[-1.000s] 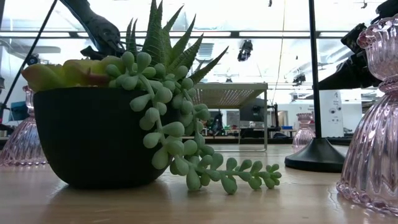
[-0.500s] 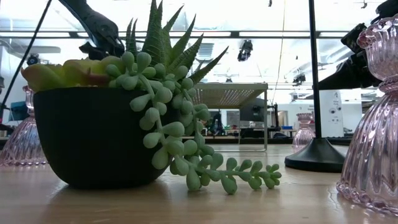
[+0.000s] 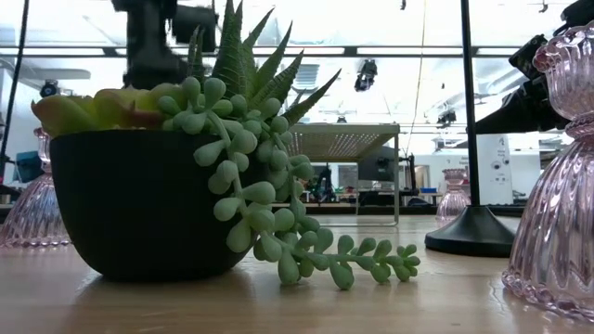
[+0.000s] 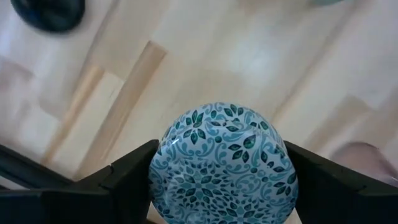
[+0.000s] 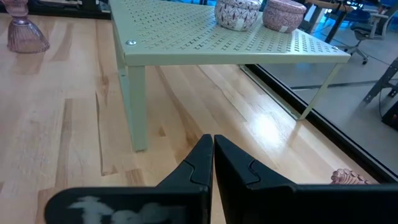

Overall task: Pick & Place candle stick holders
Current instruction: Put the blue scented candle on the shelf aligned with the pink and white scented candles

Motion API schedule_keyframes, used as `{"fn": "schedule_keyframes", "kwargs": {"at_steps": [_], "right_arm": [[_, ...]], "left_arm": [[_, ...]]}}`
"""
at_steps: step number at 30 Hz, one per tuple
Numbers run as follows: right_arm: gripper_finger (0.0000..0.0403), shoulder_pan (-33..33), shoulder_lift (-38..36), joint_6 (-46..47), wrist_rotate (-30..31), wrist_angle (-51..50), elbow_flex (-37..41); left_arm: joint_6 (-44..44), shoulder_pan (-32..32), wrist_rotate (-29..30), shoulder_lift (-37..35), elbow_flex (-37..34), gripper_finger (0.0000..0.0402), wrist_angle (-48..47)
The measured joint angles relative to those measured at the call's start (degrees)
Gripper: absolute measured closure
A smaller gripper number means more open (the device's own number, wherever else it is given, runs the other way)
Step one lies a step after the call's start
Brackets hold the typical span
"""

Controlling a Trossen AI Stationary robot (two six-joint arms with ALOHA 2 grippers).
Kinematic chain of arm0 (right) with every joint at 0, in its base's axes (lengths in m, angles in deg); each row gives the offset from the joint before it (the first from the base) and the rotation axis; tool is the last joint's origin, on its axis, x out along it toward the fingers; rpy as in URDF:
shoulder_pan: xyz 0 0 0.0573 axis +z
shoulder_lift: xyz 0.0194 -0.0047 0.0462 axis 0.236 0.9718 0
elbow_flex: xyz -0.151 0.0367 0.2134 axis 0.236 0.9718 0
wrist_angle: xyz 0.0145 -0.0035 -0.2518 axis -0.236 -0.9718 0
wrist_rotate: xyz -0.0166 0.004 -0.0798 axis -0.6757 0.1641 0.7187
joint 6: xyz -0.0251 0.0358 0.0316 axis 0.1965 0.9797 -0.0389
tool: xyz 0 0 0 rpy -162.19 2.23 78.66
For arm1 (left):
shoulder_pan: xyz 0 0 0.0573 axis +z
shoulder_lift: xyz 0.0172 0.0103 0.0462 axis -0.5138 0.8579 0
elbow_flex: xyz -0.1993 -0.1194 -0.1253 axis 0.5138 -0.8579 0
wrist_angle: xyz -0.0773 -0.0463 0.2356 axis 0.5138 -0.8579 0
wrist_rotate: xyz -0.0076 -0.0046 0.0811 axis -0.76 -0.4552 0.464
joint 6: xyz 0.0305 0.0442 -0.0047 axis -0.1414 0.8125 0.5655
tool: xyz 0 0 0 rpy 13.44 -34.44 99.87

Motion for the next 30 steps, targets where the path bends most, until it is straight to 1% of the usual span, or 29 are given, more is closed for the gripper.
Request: {"fn": "schedule_keyframes", "kwargs": {"at_steps": [3, 6, 11, 16, 20, 30], "right_arm": [[0.0394, 0.0, 0.0, -0.01, 0.02, 0.01, 0.0], [0.0394, -0.02, 0.0, 0.01, 0.02, 0.01, 0.0], [0.0394, -0.02, 0.0, -0.01, 0.01, 0.01, 0.0], [0.0394, 0.0, 0.0, -0.01, 0.0, -0.01, 0.0], [0.0394, -0.02, 0.0, 0.01, 0.02, 0.01, 0.0], [0.0394, -0.01, 0.0, 0.0, 0.02, -0.01, 0.0]], "left_arm": [[3.86, -0.73, -0.06, 1.46, 8.11, 0.01, -4.6], [8.51, -1.81, 0.02, 4.56, 16.19, 0.01, -7.76], [15.17, -4.47, -0.72, 11.85, 29.54, 0.01, -11.36], [19.12, -7.66, -0.96, 20.0, 41.35, 0.01, -14.0], [20.41, -9.01, -0.58, 26.69, 47.36, 0.01, -15.67], [19.62, -10.16, -1.45, 39.75, 59.47, 0.01, -15.55]]}}
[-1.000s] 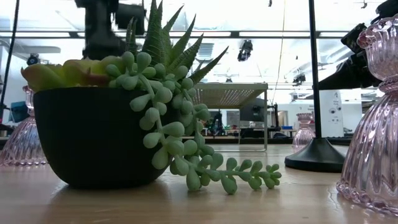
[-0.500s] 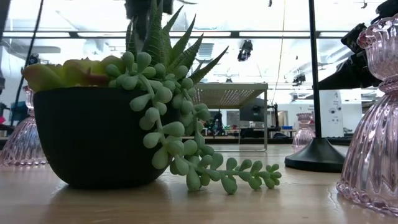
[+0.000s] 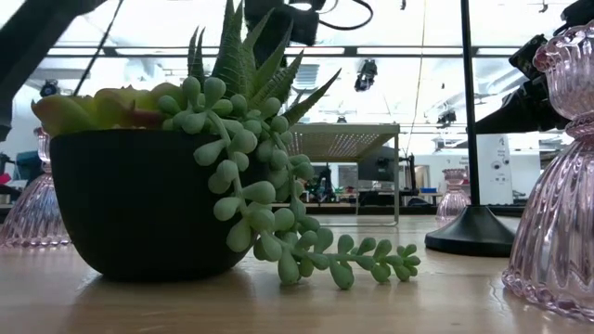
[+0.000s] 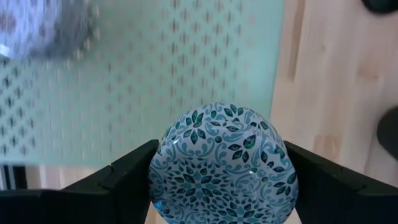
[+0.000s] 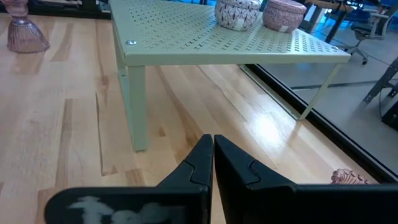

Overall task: Pick & Place candle stick holders
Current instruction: Put the blue scented candle on the shelf aligned with the pink and white scented candles

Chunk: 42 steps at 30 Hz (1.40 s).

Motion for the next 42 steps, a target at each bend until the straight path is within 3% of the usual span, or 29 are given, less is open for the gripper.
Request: {"fn": "schedule_keyframes", "kwargs": {"at_steps": [8, 34, 42], "right_arm": [[0.0394, -0.01, 0.01, -0.01, 0.0, 0.02, 0.0], [0.0394, -0.02, 0.08, 0.02, 0.02, -0.02, 0.0], [0.0394, 0.0, 0.09, 0.0, 0.01, -0.02, 0.0]], "left_arm": [[-1.15, 0.04, -0.04, 8.88, 10.55, 0.01, 0.79], [-2.84, 0.04, -0.14, 9.7, 3.7, 0.01, 12.95], [-2.75, 0.11, 0.69, 9.92, 3.5, 0.0076, 14.39]]}}
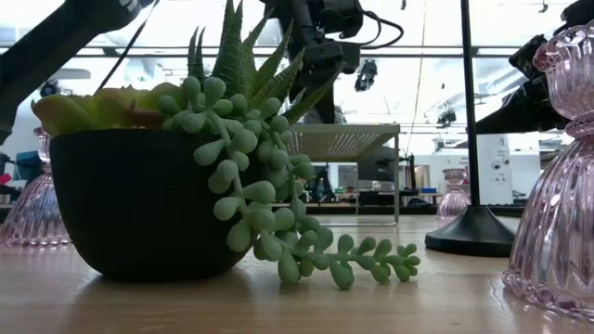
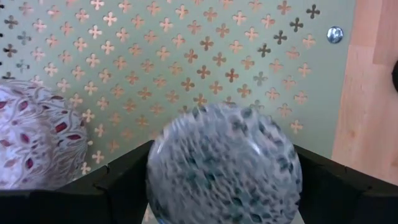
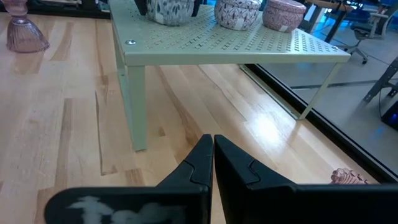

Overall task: Pick & Place candle stick holders
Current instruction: Put the blue scented candle on the shelf aligned with the pink and white scented candles, then adjust the scented candles on the shelf

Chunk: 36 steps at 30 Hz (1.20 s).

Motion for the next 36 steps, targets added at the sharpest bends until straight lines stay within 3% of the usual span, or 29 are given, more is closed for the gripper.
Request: {"fn": "schedule_keyframes", "kwargs": {"at_steps": [14, 27, 36], "right_arm": [[0.0394, -0.02, 0.0, 0.02, -0.01, 0.0, 0.0], [0.0394, -0.02, 0.0, 0.01, 0.01, 0.0, 0.0], [0.0394, 0.01, -0.04, 0.01, -0.01, 0.02, 0.0]], "left_arm": [[-0.1, -0.11, 3.26, -0.63, 0.01, 0.0061, 0.03], [-0.39, -0.44, 2.19, -1.45, 0.31, 0.005, -2.29], [-0.37, -0.6, 2.24, -2.82, 4.61, 0.005, -5.69]]}}
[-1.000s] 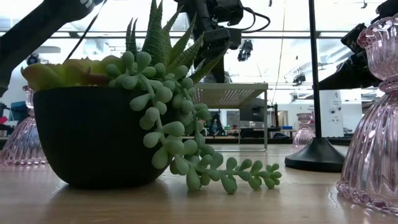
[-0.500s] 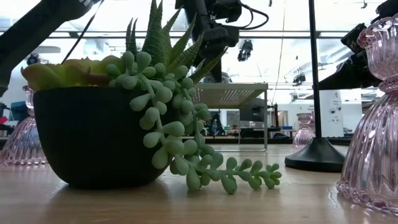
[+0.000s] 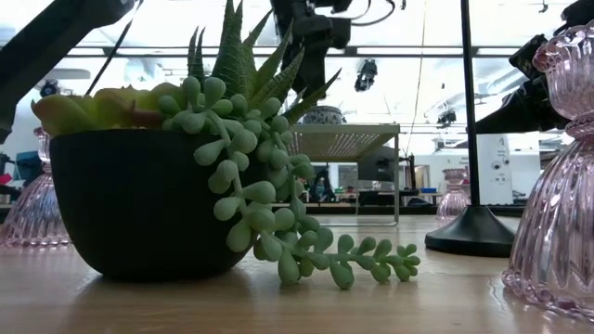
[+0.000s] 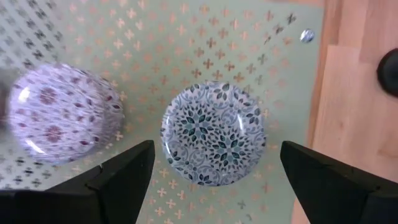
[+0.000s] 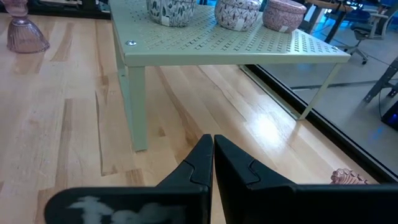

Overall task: Pick & Place candle stick holders
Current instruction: Adjust the scented candles on the shelf

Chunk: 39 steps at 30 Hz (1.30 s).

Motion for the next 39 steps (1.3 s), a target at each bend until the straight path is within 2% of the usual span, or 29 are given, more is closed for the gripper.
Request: {"fn": "schedule_keyframes", "kwargs": {"at_steps": [4, 9, 15, 26, 33, 39], "right_arm": [[0.0394, -0.01, 0.0, 0.0, 0.02, 0.01, 0.0], [0.0394, -0.02, 0.02, 0.0, 0.0, -0.02, 0.0], [0.0394, -0.01, 0.04, -0.02, 0.0, 0.01, 0.0], [0.0394, -0.02, 0.04, -0.02, 0.0, 0.0, 0.0], [0.0394, -0.01, 0.04, -0.02, 0.0, 0.0, 0.0], [0.0394, -0.01, 0.04, -0.02, 0.02, 0.0, 0.0]], "left_arm": [[0.57, -0.1, 1.14, -1.41, 1.91, 0.005, 1.47], [2.95, 0.26, 3.05, -4.13, 1.06, 0.005, 11.16], [5.75, 1.61, 5.94, -3.56, -0.09, 0.0051, 20.42], [5.16, 6.85, 6.98, -3.43, -11.78, 0.0051, 34.6], [5.18, 8.45, 6.98, -3.41, -16.73, 0.0051, 38.87], [6.76, 8.69, 9.17, -3.43, -16.78, 0.0051, 39.11]]}}
